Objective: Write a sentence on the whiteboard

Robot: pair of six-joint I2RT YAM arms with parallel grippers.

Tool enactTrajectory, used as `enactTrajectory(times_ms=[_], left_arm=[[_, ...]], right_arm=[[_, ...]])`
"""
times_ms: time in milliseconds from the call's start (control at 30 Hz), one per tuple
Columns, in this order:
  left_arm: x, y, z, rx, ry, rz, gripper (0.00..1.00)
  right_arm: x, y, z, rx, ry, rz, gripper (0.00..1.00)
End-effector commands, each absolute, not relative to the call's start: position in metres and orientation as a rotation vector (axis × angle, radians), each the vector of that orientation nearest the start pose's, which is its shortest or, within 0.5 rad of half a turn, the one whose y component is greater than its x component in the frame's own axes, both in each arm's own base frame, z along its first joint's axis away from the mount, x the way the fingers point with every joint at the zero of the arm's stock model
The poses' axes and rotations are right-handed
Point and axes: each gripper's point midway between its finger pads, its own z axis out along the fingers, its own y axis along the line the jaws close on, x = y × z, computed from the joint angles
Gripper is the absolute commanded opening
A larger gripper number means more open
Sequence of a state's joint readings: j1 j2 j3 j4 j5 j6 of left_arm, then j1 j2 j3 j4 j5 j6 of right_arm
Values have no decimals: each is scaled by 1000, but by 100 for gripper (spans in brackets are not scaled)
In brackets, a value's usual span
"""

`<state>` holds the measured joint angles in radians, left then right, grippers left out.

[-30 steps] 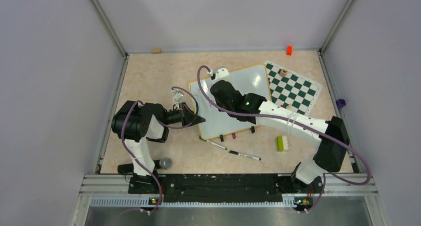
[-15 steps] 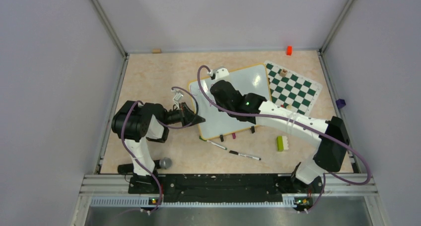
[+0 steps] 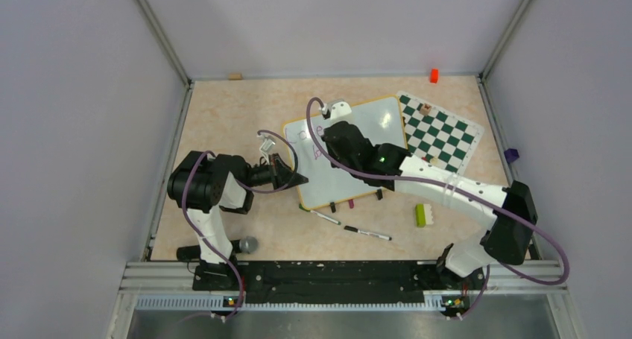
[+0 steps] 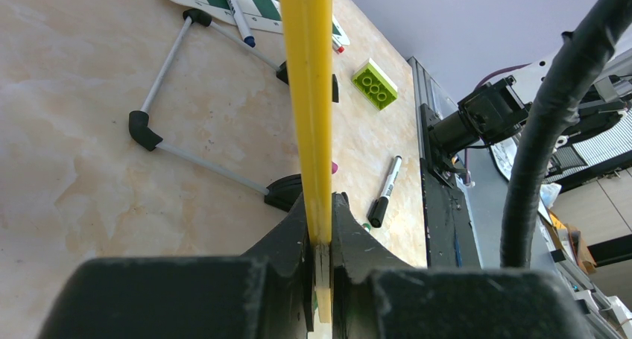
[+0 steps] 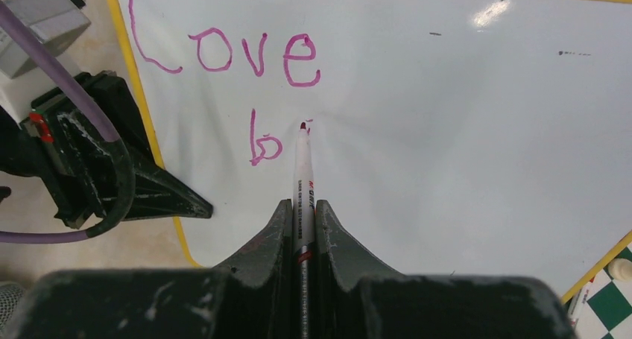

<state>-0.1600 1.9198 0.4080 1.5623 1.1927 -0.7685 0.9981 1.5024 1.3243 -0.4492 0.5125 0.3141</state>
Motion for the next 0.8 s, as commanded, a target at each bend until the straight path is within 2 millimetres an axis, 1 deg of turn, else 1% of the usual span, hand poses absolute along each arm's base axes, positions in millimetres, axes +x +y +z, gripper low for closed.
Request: enactTrajectory(times_ms=[0,333,767], left_arm=[[256,-223,101,722,1618,-1551,0],[256,-223,101,722,1618,-1552,0],[255,-223,101,723,1617,-1552,0]], right_arm=[[291,312,255,-392,1989,297,0],[290,311,227,-428,2066,238,0],[295,314,220,-428,2074,209,0]])
